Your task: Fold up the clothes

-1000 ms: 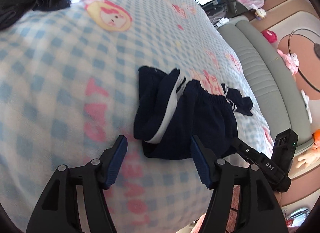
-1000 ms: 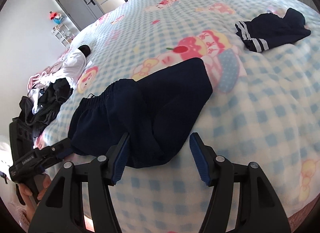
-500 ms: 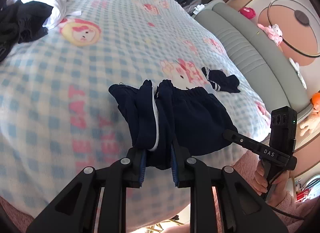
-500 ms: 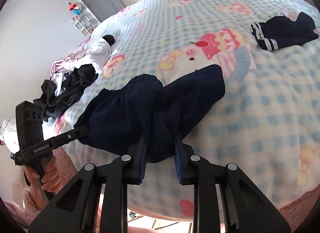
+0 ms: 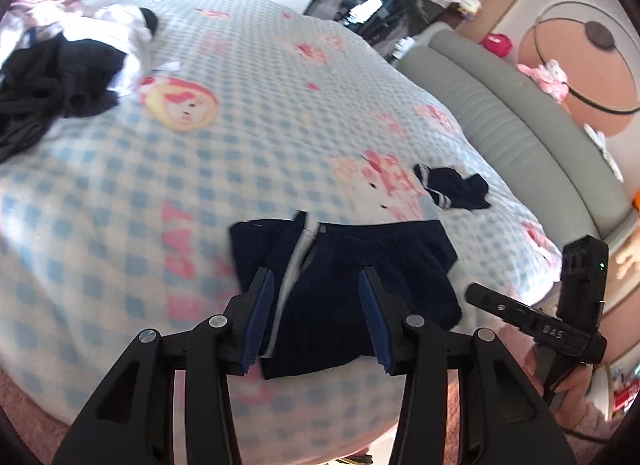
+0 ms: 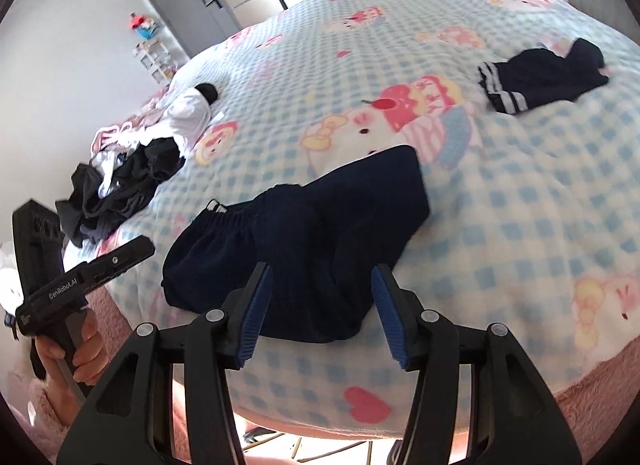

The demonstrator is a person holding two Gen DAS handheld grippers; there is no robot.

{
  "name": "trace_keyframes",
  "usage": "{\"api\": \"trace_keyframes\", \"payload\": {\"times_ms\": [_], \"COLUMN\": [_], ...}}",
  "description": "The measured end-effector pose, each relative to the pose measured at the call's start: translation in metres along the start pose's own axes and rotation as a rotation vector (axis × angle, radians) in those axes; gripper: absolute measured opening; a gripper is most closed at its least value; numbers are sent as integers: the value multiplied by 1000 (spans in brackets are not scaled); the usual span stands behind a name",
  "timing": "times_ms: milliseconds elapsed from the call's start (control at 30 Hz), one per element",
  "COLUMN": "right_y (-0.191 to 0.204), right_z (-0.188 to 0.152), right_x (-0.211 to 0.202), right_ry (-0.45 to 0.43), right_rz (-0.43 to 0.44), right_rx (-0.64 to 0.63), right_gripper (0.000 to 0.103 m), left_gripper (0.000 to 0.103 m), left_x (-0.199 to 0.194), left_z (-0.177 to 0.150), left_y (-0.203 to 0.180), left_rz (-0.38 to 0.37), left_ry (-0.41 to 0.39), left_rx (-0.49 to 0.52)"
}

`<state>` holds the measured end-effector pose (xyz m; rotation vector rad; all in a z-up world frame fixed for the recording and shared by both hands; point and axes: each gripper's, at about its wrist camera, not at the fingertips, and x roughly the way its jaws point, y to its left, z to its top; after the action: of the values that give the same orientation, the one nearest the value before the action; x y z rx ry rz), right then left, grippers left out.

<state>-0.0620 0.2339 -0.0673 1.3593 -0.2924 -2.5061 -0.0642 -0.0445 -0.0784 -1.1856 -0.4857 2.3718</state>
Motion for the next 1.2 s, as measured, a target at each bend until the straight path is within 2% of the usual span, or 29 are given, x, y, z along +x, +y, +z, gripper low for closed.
{"api": "trace_keyframes", "payload": {"times_ms": [33,100,133,233,300,333,400,467,533,633,700,767,800,900,967,1033,1100,1167,1200], "right_y": [7,19,16,0,-4,-3,1,6,16,28,27,18,11,-10,-16,-11,-1,2,1], "right_z": [1,2,2,5,7,9,11,13,11,5,3,3,4,5,3,0,-2,-3,-4], "right_x": [8,24,28,30,24,18,7,-2,4,20,22,16,12,-4,-7,-3,5,18,26], "right_ry": [19,48,46,25,-1,-22,-62,-88,-56,-10,-11,-25,-36,-54,-35,4,37,54,62], "right_rz": [-10,-49,-78,-125,-137,-122,-92,-48,3,-24,-40,-62,-77,-116,-110,-82,-66,-102,-118], "right_rx": [-33,-87,-81,-25,-6,-8,-12,-19,-46,-94,-92,-49,-23,52,54,2,-62,-81,-78], "right_gripper": [50,38,38,38,39,39,43,43,44,44,44,44,44,44,44,44,43,43,43], "left_gripper": [45,45,41,40,41,38,39,41,42,42,42,43,43,42,42,42,42,41,41], "left_x": [11,33,38,38,22,12,-3,-5,2,21,32,36,35,20,10,16,29,45,50], "left_z": [0,-1,-2,-2,-1,-1,1,0,-4,-10,-12,-12,-11,-9,-9,-10,-12,-14,-14], "left_y": [-3,-3,3,30,41,43,44,37,22,5,2,10,15,20,9,-4,-10,-5,-1], "left_rz": [-1,77,101,118,93,81,-4,-69,-72,-25,76,210,231,156,104,73,117,193,206], "left_ry": [25,79,93,94,31,-19,-76,-75,-44,26,56,58,50,-6,-54,-39,9,74,94], "left_rx": [21,41,23,-87,-144,-159,-170,-149,-97,-28,18,18,0,-45,1,57,95,103,91]}}
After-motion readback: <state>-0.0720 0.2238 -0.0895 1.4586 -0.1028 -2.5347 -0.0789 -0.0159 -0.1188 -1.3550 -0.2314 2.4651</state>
